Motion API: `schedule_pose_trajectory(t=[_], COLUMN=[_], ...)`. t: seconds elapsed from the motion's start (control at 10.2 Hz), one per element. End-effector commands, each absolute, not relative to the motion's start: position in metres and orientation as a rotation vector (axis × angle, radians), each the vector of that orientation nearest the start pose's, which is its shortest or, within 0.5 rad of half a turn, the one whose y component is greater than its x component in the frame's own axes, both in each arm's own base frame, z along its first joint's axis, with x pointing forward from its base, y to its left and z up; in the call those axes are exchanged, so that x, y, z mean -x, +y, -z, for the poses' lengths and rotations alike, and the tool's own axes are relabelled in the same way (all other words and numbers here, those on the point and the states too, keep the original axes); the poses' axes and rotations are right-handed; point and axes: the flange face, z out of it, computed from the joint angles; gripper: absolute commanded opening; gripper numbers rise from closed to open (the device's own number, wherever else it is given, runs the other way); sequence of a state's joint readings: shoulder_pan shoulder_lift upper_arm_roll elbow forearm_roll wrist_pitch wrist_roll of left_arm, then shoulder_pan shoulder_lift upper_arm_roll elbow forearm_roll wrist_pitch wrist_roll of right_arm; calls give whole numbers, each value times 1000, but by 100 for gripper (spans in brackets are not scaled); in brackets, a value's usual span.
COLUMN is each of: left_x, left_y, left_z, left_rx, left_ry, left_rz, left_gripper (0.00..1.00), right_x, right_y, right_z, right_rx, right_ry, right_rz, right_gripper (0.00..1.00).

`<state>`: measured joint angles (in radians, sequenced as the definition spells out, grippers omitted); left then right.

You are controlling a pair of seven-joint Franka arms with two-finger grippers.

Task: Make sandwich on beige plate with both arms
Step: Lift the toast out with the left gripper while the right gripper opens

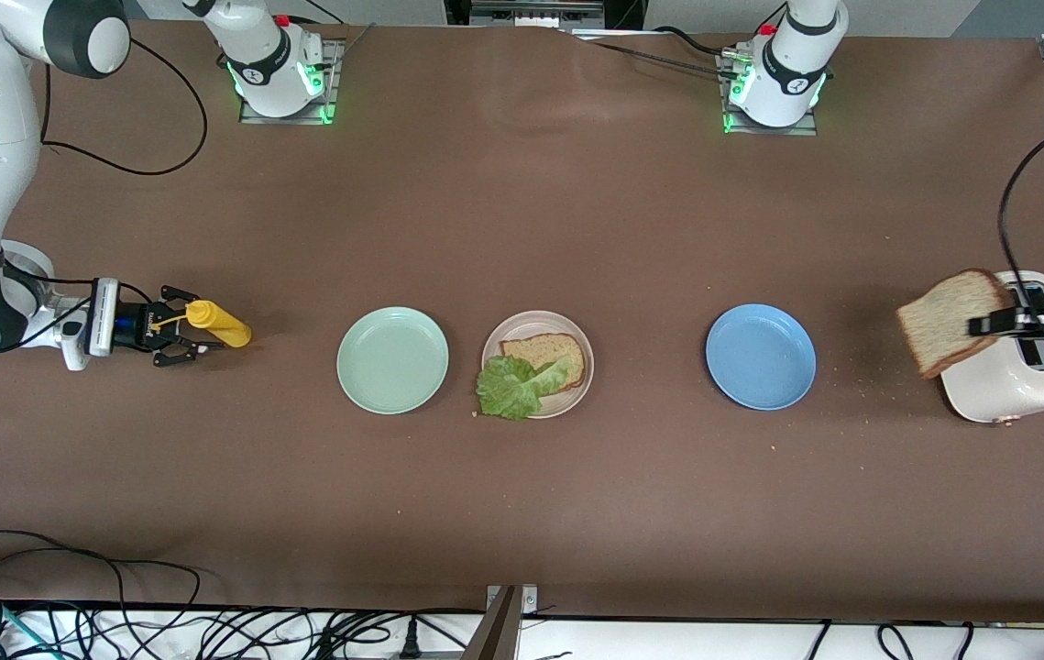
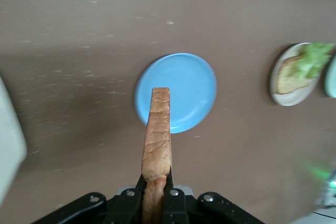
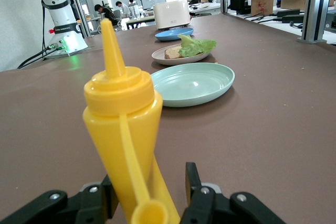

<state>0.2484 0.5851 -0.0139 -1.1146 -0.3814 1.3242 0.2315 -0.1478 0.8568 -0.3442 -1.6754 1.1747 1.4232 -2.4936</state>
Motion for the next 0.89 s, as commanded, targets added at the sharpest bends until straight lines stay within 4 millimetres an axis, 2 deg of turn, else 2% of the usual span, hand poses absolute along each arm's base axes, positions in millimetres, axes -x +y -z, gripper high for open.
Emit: schedule_pose_trajectory(t=[0.0, 0.1, 0.2, 0.3, 0.39, 0.59, 0.69, 0.79], left_x=[-692, -699, -705, -710, -714, -716, -719, -720], left_y=[6, -27, -51, -76, -90, -125, -144, -174], left_z=[-421, -411, -400, -390, -376, -359, -352, -346], left_rx=[3650, 3683, 3751, 3830, 3882, 3973, 4025, 4070], left_ry=[-35, -34, -28, -24, -43, -15, -18, 6], left_rz=[-722, -730, -745, -779, -816, -894, -879, -846], left_gripper=[0, 0, 0, 0, 0, 0, 0, 0], right_x=[-561, -553, -552, -554, -560, -579, -591, -605], right_y=[-195, -207, -219, -233, -247, -260, -268, -269], right_z=[-120, -119, -122, -130, -144, -182, -215, -254], right_rx=[1521, 1536, 1548, 1564, 1604, 1673, 1741, 1808], right_ry=[-1318, -1321, -1331, -1360, -1372, -1351, -1330, -1306], right_rz=[921, 891, 879, 847, 772, 634, 548, 453], right_gripper=[55, 55, 55, 55, 55, 55, 54, 54])
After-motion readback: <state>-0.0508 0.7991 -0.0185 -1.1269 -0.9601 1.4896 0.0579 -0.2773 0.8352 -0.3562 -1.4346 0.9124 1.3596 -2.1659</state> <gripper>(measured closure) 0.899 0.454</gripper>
